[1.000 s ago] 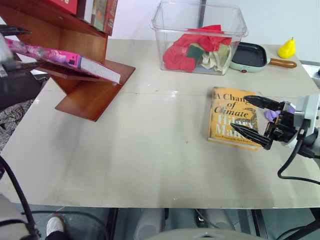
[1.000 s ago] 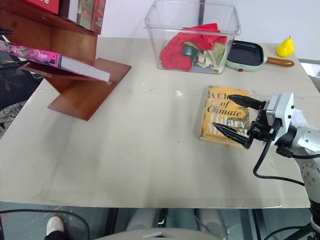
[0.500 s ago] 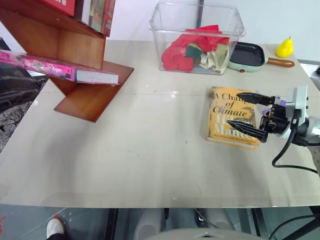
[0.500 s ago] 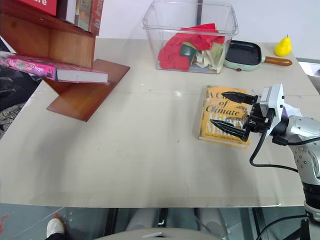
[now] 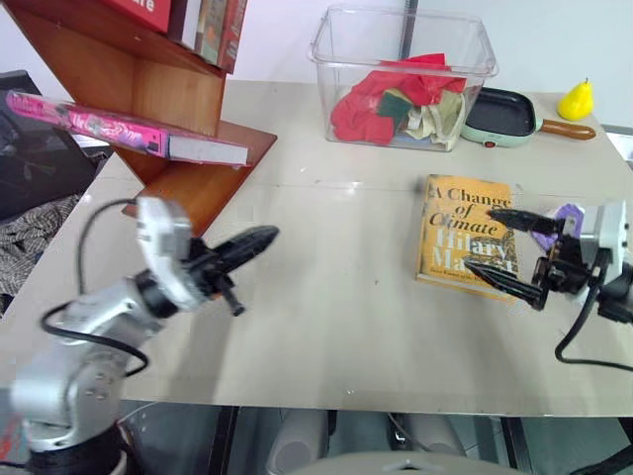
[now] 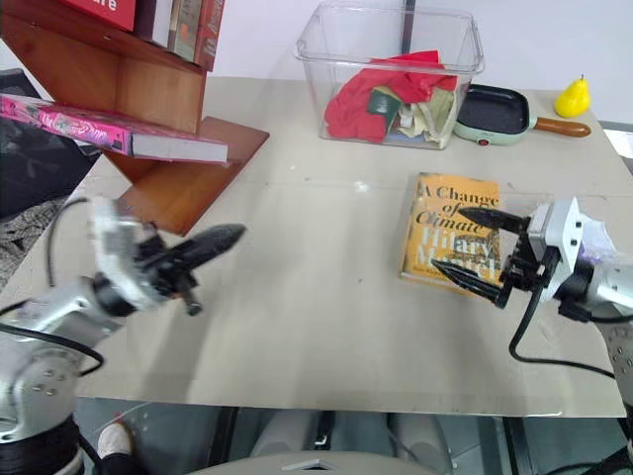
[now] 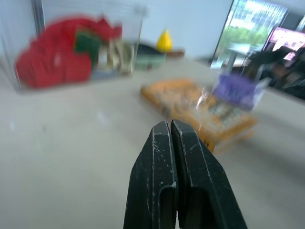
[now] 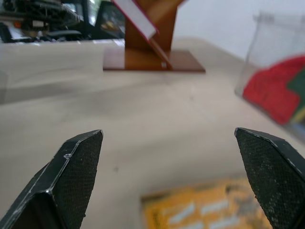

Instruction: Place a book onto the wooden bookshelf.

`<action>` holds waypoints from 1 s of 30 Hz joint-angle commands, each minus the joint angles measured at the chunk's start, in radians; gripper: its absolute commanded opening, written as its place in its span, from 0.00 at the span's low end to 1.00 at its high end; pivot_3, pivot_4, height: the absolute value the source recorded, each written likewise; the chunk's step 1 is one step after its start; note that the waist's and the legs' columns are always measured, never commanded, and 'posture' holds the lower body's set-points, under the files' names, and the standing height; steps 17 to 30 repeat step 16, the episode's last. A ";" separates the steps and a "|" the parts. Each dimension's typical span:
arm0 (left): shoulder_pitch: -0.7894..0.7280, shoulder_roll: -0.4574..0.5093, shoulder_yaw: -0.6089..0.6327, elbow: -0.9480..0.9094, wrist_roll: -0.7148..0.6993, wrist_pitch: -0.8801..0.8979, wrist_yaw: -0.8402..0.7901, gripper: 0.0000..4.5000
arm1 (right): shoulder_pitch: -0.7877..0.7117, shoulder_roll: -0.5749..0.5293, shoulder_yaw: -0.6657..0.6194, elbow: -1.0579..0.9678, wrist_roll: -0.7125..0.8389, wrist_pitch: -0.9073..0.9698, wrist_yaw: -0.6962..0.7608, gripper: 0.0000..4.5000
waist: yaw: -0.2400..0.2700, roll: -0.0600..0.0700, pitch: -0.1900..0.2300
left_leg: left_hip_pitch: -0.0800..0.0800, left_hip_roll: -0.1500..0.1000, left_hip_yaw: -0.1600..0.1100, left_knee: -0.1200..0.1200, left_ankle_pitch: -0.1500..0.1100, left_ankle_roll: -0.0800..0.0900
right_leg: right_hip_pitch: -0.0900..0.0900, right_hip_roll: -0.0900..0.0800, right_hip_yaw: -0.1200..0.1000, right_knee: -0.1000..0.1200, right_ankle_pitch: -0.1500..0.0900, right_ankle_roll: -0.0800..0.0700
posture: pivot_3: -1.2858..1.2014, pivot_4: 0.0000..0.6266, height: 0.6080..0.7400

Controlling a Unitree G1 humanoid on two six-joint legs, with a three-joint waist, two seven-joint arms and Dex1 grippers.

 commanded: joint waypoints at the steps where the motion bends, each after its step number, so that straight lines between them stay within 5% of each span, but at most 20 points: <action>1: 0.059 0.038 0.001 0.007 0.046 -0.069 -0.022 0.01 | 0.170 0.002 -0.148 -0.050 -0.020 -0.023 0.008 1.00 | 0.001 0.000 0.000 | 0.000 0.000 0.000 0.000 0.000 0.000 | 0.000 0.000 0.000 0.000 0.000 0.000 | 0.52 0.24 1.00; 6: 0.141 0.141 0.072 0.104 0.042 -0.114 -0.132 0.01 | 0.449 0.033 -0.308 -0.040 -0.081 -0.090 0.063 1.00 | 0.000 0.002 -0.001 | 0.001 0.001 0.002 0.000 0.000 0.000 | 0.001 0.006 0.001 -0.001 -0.002 -0.003 | 0.52 0.24 1.00; 13: 0.239 0.218 0.099 0.134 0.096 -0.196 -0.217 0.66 | 0.550 0.056 -0.362 0.010 -0.121 -0.155 0.087 1.00 | -0.010 0.003 -0.002 | 0.005 0.004 0.008 0.000 0.000 0.001 | 0.003 0.007 0.006 -0.001 -0.004 -0.002 | 0.52 0.24 1.00; 30: 0.258 0.220 0.102 0.141 0.096 -0.217 -0.230 0.66 | 0.544 0.054 -0.349 0.030 -0.132 -0.172 0.090 1.00 | -0.008 0.003 -0.003 | 0.005 0.004 0.008 0.000 0.000 0.001 | 0.003 0.007 0.006 -0.001 -0.004 -0.004 | 0.52 0.24 1.00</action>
